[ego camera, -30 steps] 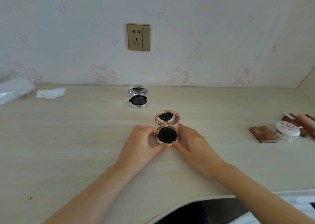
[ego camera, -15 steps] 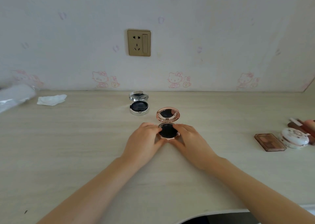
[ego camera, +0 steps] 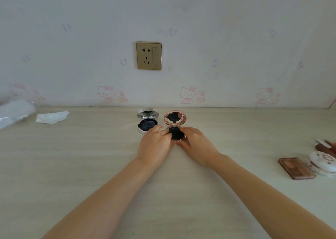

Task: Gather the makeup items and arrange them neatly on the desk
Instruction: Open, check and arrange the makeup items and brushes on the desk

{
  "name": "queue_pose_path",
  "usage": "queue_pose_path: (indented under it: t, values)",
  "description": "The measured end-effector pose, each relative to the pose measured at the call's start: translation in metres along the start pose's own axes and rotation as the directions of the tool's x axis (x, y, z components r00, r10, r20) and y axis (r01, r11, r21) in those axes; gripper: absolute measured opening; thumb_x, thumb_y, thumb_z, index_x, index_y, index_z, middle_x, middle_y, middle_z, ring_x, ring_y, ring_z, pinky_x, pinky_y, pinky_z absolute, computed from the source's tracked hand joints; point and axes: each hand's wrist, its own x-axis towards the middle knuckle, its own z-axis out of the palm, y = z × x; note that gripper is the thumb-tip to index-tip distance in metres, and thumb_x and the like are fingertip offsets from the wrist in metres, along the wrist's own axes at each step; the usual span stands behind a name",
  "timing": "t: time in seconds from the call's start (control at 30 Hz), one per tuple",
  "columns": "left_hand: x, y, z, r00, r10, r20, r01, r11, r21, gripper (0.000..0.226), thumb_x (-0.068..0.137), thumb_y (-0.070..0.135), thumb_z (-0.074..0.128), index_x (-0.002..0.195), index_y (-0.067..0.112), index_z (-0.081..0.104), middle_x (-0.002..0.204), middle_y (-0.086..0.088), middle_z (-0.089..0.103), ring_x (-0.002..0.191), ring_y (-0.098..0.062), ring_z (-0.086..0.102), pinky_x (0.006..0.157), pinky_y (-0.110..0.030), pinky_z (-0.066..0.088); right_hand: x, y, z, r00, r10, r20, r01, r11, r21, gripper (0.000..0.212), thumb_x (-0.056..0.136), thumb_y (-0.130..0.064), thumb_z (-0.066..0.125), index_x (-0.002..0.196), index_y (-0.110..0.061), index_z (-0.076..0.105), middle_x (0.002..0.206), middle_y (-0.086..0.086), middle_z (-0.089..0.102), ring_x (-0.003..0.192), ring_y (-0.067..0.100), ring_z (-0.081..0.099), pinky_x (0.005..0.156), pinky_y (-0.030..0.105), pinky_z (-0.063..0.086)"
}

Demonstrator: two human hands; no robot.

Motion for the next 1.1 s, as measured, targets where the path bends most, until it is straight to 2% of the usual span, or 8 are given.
queue_pose_path:
  t: [0.2,0.33,0.4,0.6,0.77,0.87,1.0,1.1]
  values:
    - [0.009,-0.008,0.007,1.0,-0.002,-0.013,0.003,0.999,0.037,0.014,0.064,0.02,0.084,0.067,0.013,0.073,0.071,0.003,0.072,0.087,-0.026,0.068,0.067,-0.032,0.056,0.017,0.003,0.008,1.0,0.023,0.011,-0.023,1.0,-0.003,0.044,0.094,-0.04,0.051,0.132,-0.018,0.05,0.126,0.003,0.059,0.119,0.026,0.05,0.101,0.039,0.042]
    - [0.012,-0.012,0.012,1.0,0.006,-0.025,-0.005,0.999,0.032,0.011,0.07,0.021,0.07,0.064,0.012,0.07,0.07,0.002,0.07,0.079,-0.024,0.066,0.059,-0.031,0.056,0.024,0.003,0.009,0.999,0.026,0.025,-0.025,0.999,-0.029,0.046,0.095,-0.038,0.05,0.135,-0.017,0.048,0.131,0.004,0.056,0.124,0.027,0.045,0.104,0.039,0.038]
    - [0.014,-0.014,0.014,1.0,0.008,-0.029,-0.007,0.999,0.04,0.011,0.07,0.021,0.07,0.064,0.012,0.07,0.069,0.002,0.069,0.076,-0.022,0.064,0.056,-0.03,0.055,0.026,0.003,0.008,1.0,0.023,0.02,-0.022,0.999,-0.031,0.046,0.096,-0.036,0.05,0.137,-0.016,0.047,0.134,0.005,0.054,0.126,0.027,0.042,0.106,0.038,0.036]
    - [0.017,-0.015,0.018,0.998,0.031,-0.049,-0.029,0.999,0.044,0.014,0.066,0.018,0.082,0.066,0.01,0.07,0.067,0.0,0.068,0.074,-0.024,0.063,0.059,-0.031,0.055,0.026,0.003,0.007,1.0,0.024,0.011,-0.024,1.0,-0.019,0.047,0.096,-0.035,0.051,0.139,-0.016,0.045,0.137,0.005,0.05,0.13,0.027,0.039,0.108,0.036,0.034]
    - [0.017,-0.017,0.022,0.997,0.037,-0.074,-0.034,0.999,0.039,0.013,0.071,0.022,0.071,0.067,0.01,0.071,0.069,0.0,0.069,0.076,-0.023,0.063,0.059,-0.033,0.055,0.024,0.0,0.005,1.0,0.016,0.002,-0.016,1.0,-0.018,0.047,0.096,-0.033,0.05,0.14,-0.016,0.044,0.139,0.005,0.049,0.131,0.026,0.037,0.11,0.034,0.03]
    - [0.015,-0.017,0.022,0.996,0.046,-0.078,-0.044,0.999,0.021,0.012,0.07,0.02,0.077,0.07,0.01,0.072,0.072,0.0,0.07,0.077,-0.023,0.064,0.061,-0.031,0.055,0.021,-0.001,0.004,1.0,0.015,-0.005,-0.015,1.0,-0.016,0.048,0.097,-0.033,0.05,0.14,-0.015,0.043,0.14,0.005,0.048,0.132,0.025,0.036,0.11,0.031,0.029]
    - [0.015,-0.018,0.021,0.996,0.041,-0.085,-0.041,0.999,0.011,0.019,0.073,0.026,0.062,0.071,0.01,0.073,0.074,0.001,0.071,0.078,-0.022,0.065,0.063,-0.031,0.056,0.018,-0.003,0.003,0.999,0.034,-0.017,-0.034,0.999,-0.025,0.049,0.096,-0.035,0.05,0.14,-0.015,0.043,0.139,0.004,0.048,0.132,0.024,0.037,0.109,0.032,0.032]
    - [0.015,-0.017,0.022,0.997,0.036,-0.075,-0.036,0.999,0.005,0.02,0.075,0.026,0.061,0.072,0.01,0.073,0.075,0.001,0.071,0.079,-0.023,0.065,0.065,-0.032,0.056,0.018,-0.003,0.003,0.999,0.044,-0.022,-0.044,0.998,-0.033,0.049,0.096,-0.035,0.05,0.14,-0.014,0.043,0.138,0.005,0.049,0.131,0.025,0.038,0.108,0.033,0.033]
